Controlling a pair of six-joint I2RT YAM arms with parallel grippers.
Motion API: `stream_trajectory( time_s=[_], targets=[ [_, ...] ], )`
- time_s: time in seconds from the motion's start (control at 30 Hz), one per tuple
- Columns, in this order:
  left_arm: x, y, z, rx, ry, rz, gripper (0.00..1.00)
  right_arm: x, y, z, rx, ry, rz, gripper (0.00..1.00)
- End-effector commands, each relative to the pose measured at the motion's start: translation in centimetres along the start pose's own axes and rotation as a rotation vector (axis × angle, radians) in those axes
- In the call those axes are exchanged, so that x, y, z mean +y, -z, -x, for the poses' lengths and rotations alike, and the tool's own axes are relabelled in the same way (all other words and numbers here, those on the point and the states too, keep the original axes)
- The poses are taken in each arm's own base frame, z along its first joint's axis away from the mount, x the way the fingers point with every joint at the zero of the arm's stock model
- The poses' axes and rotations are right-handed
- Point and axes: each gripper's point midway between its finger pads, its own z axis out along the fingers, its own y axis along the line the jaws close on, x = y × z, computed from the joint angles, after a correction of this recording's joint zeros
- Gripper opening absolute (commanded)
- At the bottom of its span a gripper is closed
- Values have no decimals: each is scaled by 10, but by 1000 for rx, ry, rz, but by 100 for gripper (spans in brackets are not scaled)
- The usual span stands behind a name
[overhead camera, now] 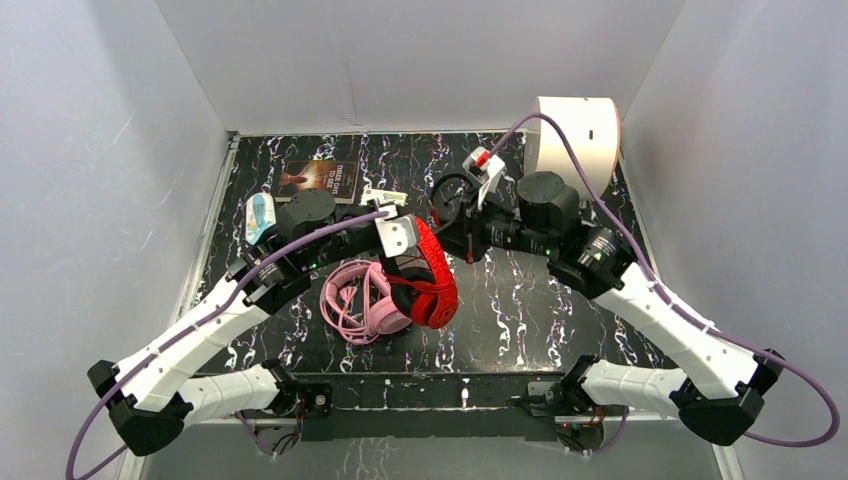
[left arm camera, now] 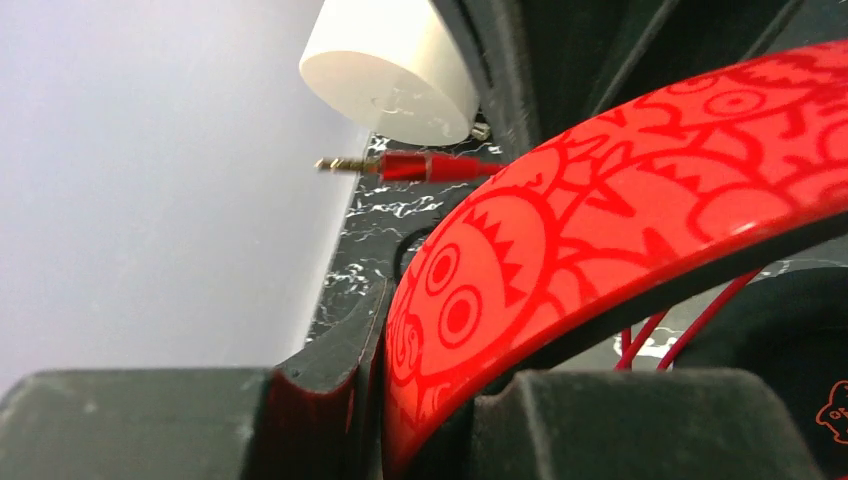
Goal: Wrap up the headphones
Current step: Wrap the headphones cable around the headphones.
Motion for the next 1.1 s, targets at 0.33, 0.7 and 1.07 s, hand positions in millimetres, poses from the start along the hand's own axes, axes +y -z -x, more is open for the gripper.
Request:
stream_trajectory(
  time_s=[0.33,0.7,1.07],
  targets=[
    [32,11,-28,260,-194,152,0,63,9,31,36,-441,228,4],
    [36,6,-26,257,-187,189,0,73,10,2,190,-350,334,20],
    [37,-6,-24,265,-142,212,0,89,8,21,96,-230,473,30]
  ],
)
